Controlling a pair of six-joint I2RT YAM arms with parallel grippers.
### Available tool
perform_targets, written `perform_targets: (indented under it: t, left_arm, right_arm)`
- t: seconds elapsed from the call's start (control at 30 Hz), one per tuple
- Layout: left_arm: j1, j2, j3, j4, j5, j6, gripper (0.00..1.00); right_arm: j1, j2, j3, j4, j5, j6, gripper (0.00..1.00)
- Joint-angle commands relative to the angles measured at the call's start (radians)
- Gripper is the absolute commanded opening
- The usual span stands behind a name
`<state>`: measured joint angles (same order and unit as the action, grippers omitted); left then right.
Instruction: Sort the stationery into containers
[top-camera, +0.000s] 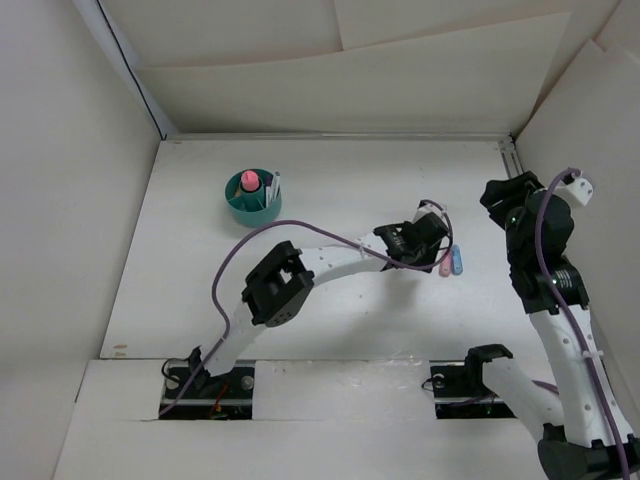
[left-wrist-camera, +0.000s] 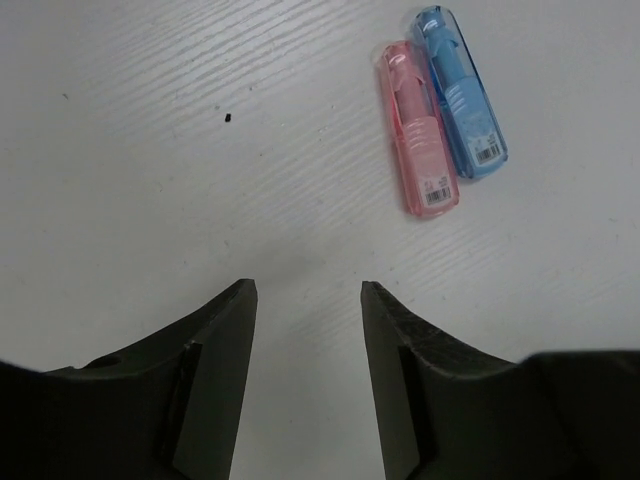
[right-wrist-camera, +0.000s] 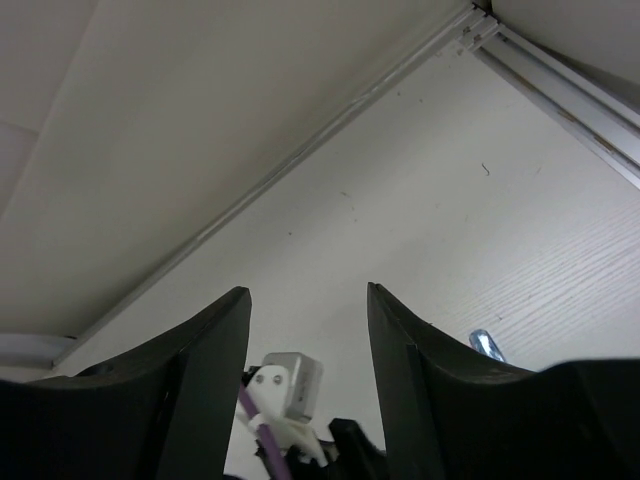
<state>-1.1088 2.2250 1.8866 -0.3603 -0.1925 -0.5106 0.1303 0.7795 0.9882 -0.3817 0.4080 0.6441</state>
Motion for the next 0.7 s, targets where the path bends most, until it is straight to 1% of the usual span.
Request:
perform_targets:
  t: [0.0, 0.03, 0.13, 0.2, 0.3, 0.37, 0.5, 0.67]
  left_arm:
    - [0.009, 0.01, 0.1, 0.083, -0.016, -0.006, 0.44]
    - [0.009, 0.028, 0.133, 0.083, 0.01, -0.006, 0.45]
    - [0.009, 0.102, 0.199, 0.083, 0.042, -0.006, 0.47]
    - [0.009, 0.134, 0.209, 0.083, 0.042, -0.006, 0.47]
    - [0.009, 0.159, 0.244, 0.109, 0.053, 0.004, 0.49]
    - [0.009, 0.199, 0.302, 0.109, 0.053, 0.004, 0.5]
    - [0.009, 0.277, 0.414, 0.069, 0.013, 0.024, 0.5]
    - [-0.011, 0.321, 0.445, 0.08, -0.025, 0.044, 0.5]
  right_arm:
    - [-0.008, -0.003, 0.075, -0.035, 0.017, -0.009, 0.56]
    - [-0.008, -0.003, 0.075, -0.036, 0.008, -0.009, 0.56]
    - [-0.008, -0.003, 0.095, -0.025, -0.02, -0.009, 0.58]
    - [-0.008, 0.009, 0.095, -0.025, -0.038, -0.009, 0.58]
    - [-0.008, 0.032, 0.086, -0.005, -0.081, -0.009, 0.58]
    - [-0.008, 0.041, 0.086, 0.007, -0.101, -0.009, 0.58]
    - [-0.008, 0.041, 0.076, 0.017, -0.133, -0.02, 0.58]
    - [-0.008, 0.03, 0.076, 0.026, -0.144, -0.02, 0.58]
